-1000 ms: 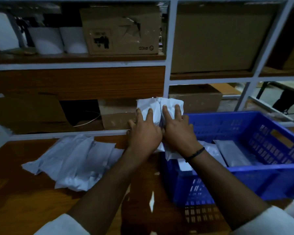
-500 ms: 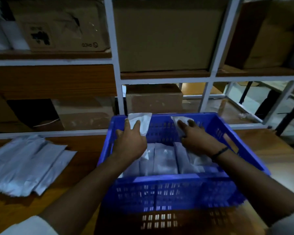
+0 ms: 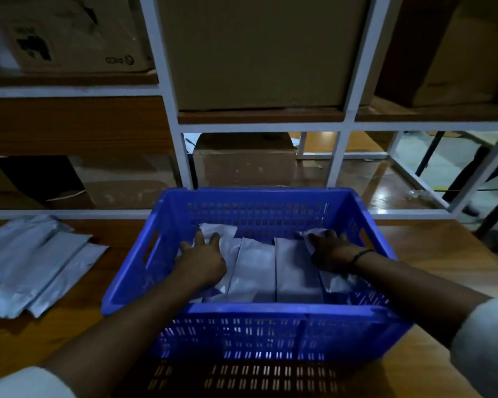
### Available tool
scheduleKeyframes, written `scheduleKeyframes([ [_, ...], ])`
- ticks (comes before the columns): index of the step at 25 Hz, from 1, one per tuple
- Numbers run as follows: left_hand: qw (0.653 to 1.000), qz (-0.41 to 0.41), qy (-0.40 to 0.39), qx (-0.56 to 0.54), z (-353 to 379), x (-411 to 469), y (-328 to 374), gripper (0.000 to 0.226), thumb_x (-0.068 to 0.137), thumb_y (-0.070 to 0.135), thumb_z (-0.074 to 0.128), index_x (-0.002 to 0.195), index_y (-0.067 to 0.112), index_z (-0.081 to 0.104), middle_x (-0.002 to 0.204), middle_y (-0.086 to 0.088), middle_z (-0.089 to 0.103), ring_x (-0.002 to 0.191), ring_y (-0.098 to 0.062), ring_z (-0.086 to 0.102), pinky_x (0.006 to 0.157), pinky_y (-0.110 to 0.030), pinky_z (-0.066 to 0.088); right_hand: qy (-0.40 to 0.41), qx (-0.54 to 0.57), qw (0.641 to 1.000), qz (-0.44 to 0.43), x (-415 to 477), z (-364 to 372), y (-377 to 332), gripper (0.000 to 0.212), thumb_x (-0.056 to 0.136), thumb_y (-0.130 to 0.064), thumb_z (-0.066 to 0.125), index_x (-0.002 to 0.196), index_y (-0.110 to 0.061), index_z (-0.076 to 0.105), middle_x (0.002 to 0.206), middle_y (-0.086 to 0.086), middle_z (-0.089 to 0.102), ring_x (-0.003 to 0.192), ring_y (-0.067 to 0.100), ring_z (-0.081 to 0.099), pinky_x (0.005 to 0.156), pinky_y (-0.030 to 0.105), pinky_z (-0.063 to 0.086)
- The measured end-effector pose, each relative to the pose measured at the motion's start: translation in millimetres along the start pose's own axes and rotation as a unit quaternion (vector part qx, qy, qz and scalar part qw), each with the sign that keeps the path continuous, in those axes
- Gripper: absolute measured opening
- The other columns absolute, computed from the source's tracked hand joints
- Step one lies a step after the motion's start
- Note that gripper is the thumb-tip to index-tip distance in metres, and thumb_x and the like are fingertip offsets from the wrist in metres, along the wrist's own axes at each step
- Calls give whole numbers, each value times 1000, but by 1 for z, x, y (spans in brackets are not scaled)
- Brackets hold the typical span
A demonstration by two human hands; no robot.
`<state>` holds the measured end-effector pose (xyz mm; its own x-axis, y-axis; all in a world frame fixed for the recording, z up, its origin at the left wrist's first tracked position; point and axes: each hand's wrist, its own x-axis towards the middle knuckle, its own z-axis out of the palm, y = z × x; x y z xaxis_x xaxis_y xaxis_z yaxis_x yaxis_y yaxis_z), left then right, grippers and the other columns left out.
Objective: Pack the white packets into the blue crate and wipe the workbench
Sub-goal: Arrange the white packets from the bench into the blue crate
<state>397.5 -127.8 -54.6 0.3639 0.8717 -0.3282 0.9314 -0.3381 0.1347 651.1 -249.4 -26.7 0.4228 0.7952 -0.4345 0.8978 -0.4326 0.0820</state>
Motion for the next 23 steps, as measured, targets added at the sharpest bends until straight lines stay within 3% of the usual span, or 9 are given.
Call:
scheduleKeyframes([
  [3,1000,17,-11,17,2,-1,5,83,80,41,21,160,27,7,170,-2,0,151,-44,9,106,-71,26,2,-63,998,-4,3,0,-3,78,93,-40,50,158,-20,12,162,17,8,144,44,16,115,55,24],
  [6,1000,-3,-11,1,-2,-4,10,69,99,30,32,161,33,1,168,-10,-6,147,-50,11,112,-63,27,-60,-153,984,-63,5,5,-13,78,96,-44,54,159,-22,14,166,11,3,149,37,11,117,53,23],
  [9,1000,-12,-2,-22,0,-4,9,69,103,24,35,162,35,2,168,-11,-4,147,-52,10,115,-64,25,-110,-170,978,-48,9,4,-11,55,102,-36,53,152,-18,39,161,9,30,146,27,30,117,38,29],
  [12,999,-39,5,-26,-3,-5,6,71,102,24,40,162,34,4,168,-10,-9,148,-50,4,117,-62,20,-86,-183,978,-54,11,-13,-10,47,104,-26,50,148,-10,43,155,12,41,143,25,38,110,29,32],
  [16,996,-80,40,15,-5,-3,-2,69,103,28,44,162,33,7,167,-13,-13,147,-46,8,119,-55,17,-18,-167,978,-126,21,-26,-31,63,95,-42,55,151,-15,39,160,13,27,146,33,27,118,46,28],
  [18,991,-132,11,26,2,17,-11,60,107,34,37,161,33,11,168,-11,-3,148,-41,13,120,-52,17,-41,-140,977,-156,22,-38,-54,66,94,-45,59,149,-13,42,158,12,33,145,30,32,118,43,28],
  [20,984,-161,-66,43,3,27,-17,56,107,37,35,159,22,24,166,-15,15,149,-38,22,123,-49,19,-65,-114,972,-195,18,-50,-80,70,94,-51,60,150,-13,42,157,11,37,143,29,36,117,41,31],
  [22,979,-107,-136,111,3,29,-23,59,102,31,49,156,14,33,161,-18,27,148,-39,30,121,-51,27,-83,-97,967,-219,15,-57,-105,72,96,-52,58,153,-13,38,159,9,35,145,28,34,117,39,31],
  [23,972,-90,-144,162,2,29,-25,71,99,31,57,159,15,23,162,-15,22,148,-41,27,120,-51,29,-90,-94,965,-226,18,-54,-117,71,97,-51,57,153,-12,38,159,8,35,144,28,35,116,38,32],
])
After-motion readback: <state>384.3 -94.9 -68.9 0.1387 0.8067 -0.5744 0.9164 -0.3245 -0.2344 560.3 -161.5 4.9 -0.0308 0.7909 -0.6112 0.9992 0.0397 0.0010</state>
